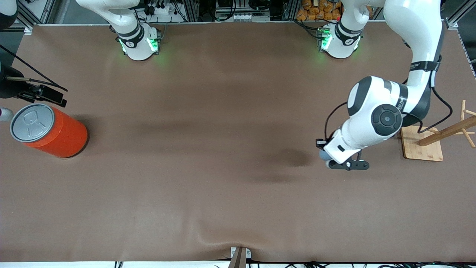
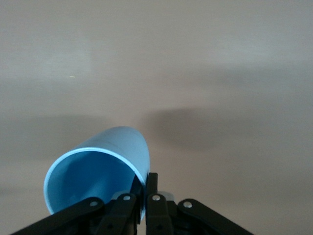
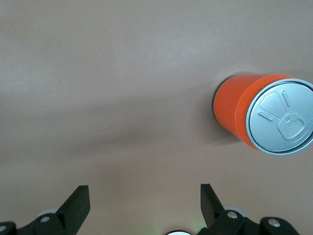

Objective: Flip cup
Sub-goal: 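Carry the cup with the left gripper toward the wooden stand, tilting it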

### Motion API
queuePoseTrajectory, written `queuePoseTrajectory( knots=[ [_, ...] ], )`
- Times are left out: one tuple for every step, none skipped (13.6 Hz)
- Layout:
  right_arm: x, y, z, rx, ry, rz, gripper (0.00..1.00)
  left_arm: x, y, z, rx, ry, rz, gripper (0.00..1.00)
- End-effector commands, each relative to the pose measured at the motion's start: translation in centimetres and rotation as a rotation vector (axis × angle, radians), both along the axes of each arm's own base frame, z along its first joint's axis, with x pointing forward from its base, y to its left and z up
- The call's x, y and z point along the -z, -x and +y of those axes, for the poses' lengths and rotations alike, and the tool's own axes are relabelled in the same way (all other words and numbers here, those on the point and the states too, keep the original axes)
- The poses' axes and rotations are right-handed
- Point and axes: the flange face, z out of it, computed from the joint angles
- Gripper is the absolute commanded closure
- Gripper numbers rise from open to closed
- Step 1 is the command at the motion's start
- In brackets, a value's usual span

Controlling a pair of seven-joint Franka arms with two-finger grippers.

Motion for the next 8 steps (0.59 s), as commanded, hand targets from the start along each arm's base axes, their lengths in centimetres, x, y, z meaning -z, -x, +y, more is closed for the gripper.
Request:
queuePoseTrajectory(
  knots=[
    [0.0, -0.2, -0.4, 0.025, 0.001, -0.008, 0.0, 2.5, 2.5, 1.7, -0.003, -0.025, -0.028, 1.0],
    [-0.1, -0.2, -0.8, 0.03, 0.0, -0.011, 0.0, 3.2, 2.3, 3.3, -0.021, -0.027, -0.019, 1.0],
    [-0.1, -0.2, -0.5, 0.024, 0.001, -0.014, 0.0, 4.0, 2.3, 4.0, -0.024, -0.028, -0.006, 1.0],
    [-0.2, -0.3, -0.4, 0.022, 0.001, -0.023, 0.0, 4.5, 2.4, 4.1, -0.025, -0.03, 0.002, 1.0],
    [-0.3, -0.4, -0.6, 0.027, 0.001, -0.028, 0.0, 4.7, 2.6, 4.2, -0.028, -0.032, 0.006, 1.0],
    [-0.2, -0.4, -0.7, 0.029, 0.001, -0.031, 0.0, 4.7, 2.7, 4.5, -0.031, -0.035, 0.008, 1.0],
    [-0.2, -0.5, -0.6, 0.026, 0.001, -0.031, 0.0, 4.9, 2.8, 4.6, -0.031, -0.038, 0.013, 1.0],
    [-0.1, -0.3, -0.4, 0.016, 0.005, -0.02, 0.0, 5.9, 3.0, 6.1, -0.05, -0.041, 0.033, 1.0]
  ],
)
